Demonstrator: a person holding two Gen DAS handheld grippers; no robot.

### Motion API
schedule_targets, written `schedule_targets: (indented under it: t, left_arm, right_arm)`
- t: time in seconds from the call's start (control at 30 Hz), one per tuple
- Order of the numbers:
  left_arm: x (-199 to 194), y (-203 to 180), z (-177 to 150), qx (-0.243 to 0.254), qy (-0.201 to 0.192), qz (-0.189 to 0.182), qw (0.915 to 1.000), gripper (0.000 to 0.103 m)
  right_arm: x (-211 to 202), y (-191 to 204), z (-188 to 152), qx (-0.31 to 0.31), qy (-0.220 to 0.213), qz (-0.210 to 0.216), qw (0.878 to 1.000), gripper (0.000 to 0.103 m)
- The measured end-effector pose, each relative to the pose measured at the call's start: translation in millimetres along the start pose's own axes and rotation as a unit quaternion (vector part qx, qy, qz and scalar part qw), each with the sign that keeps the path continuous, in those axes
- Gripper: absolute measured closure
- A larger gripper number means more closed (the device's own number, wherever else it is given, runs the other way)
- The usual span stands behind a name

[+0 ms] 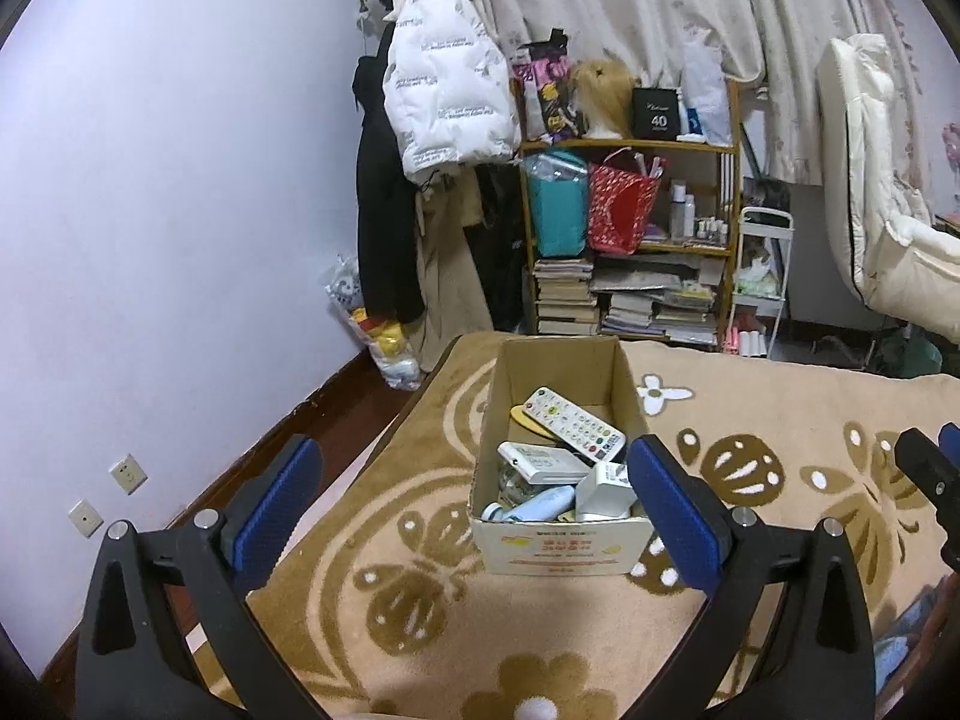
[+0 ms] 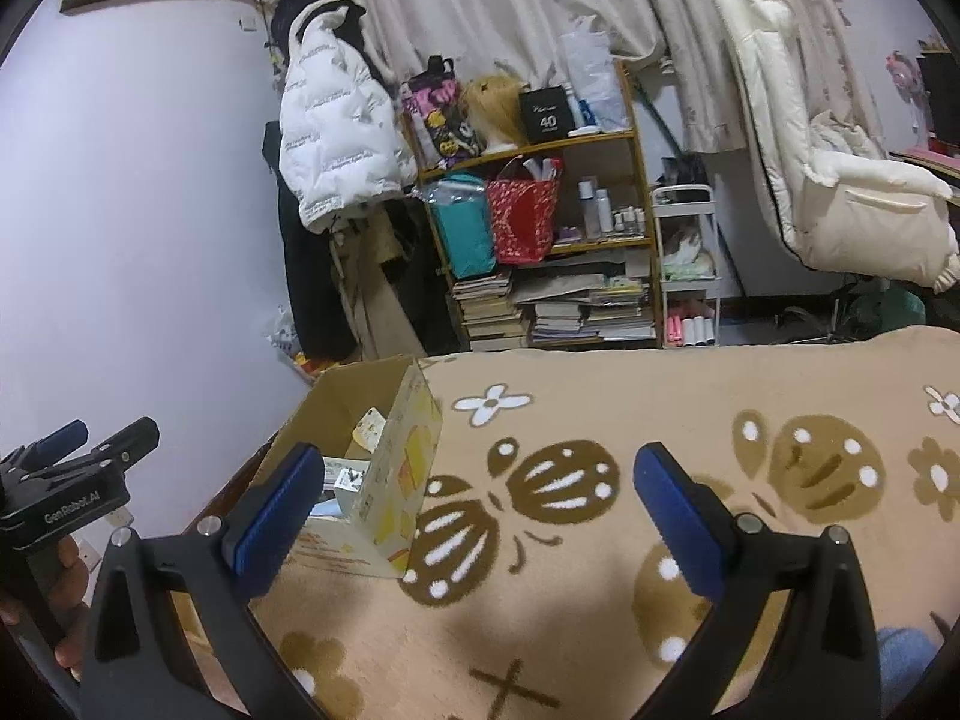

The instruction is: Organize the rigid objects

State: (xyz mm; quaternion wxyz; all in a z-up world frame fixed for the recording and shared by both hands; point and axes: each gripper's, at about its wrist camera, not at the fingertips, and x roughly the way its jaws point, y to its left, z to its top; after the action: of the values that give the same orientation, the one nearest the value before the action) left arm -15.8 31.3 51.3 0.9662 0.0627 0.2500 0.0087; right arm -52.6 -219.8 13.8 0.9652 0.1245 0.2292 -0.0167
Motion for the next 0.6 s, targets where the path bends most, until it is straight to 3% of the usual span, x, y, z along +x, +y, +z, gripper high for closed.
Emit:
schedule_targets:
  t: [0.6]
  left_arm:
    - [18.5, -1.4, -30.2, -0.007, 0.0, -0.009, 0.9999, 0.002]
  right_arm:
    - [11.0, 6.2, -29.3, -0.02, 0.028, 0.006, 0.999, 0.0]
